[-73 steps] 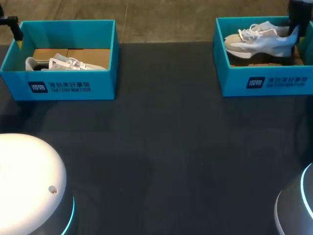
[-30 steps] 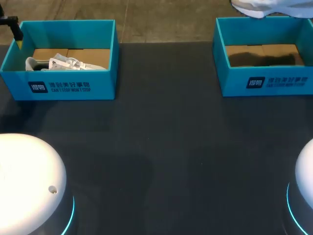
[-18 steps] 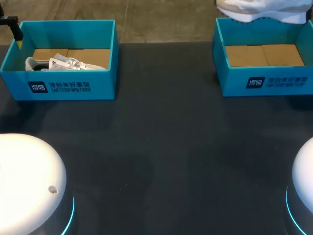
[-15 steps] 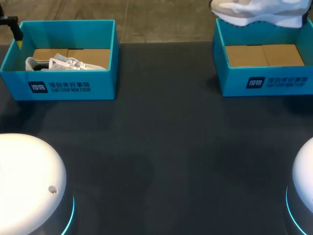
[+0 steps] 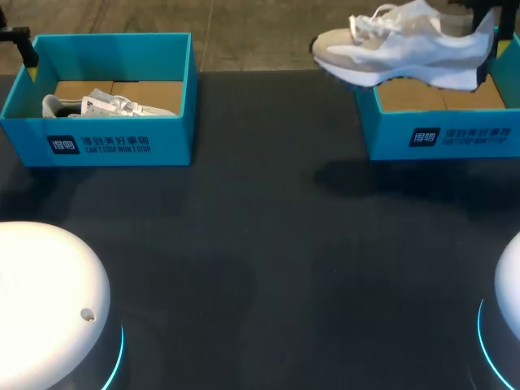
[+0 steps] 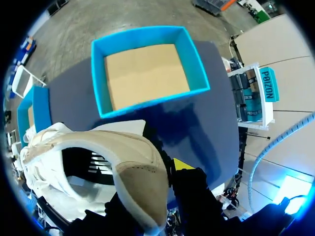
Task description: Take the shoe out of the shoebox, open the shoe tongue, remove and reinsert the insole, then place the shoe into the shoebox
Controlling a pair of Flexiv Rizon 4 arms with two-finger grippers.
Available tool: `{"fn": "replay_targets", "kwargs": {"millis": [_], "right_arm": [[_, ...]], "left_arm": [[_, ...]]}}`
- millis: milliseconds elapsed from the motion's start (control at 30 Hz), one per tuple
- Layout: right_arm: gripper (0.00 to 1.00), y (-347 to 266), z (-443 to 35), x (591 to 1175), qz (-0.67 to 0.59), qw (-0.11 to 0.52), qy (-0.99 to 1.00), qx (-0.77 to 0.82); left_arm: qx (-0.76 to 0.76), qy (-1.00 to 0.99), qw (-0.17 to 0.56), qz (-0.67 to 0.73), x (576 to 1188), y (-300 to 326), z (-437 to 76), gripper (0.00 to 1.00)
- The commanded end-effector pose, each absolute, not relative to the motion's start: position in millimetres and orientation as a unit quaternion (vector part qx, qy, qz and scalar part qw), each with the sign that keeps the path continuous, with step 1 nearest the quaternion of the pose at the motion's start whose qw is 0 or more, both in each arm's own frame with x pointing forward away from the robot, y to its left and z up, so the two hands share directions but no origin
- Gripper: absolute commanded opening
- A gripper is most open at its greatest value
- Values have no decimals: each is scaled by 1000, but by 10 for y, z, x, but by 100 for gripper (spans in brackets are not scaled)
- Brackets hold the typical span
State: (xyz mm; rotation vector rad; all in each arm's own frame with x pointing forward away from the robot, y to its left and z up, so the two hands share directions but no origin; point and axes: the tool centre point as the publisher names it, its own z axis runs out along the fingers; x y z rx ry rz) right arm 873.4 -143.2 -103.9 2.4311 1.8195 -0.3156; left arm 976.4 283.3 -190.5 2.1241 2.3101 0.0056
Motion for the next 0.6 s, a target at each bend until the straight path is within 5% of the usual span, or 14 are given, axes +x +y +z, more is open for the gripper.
{"fn": "replay_targets", "kwargs": {"millis": [33,600], "right_arm": [[0,-1381,-1041,8492,-39,124,602,788],[0,-1015,-1224,8212,-54,132,609,780]], "left_arm": [[677,736,1,3,9756,2834,-1901,100],[677,736,1,3,9756,2834,-1901,100]]}}
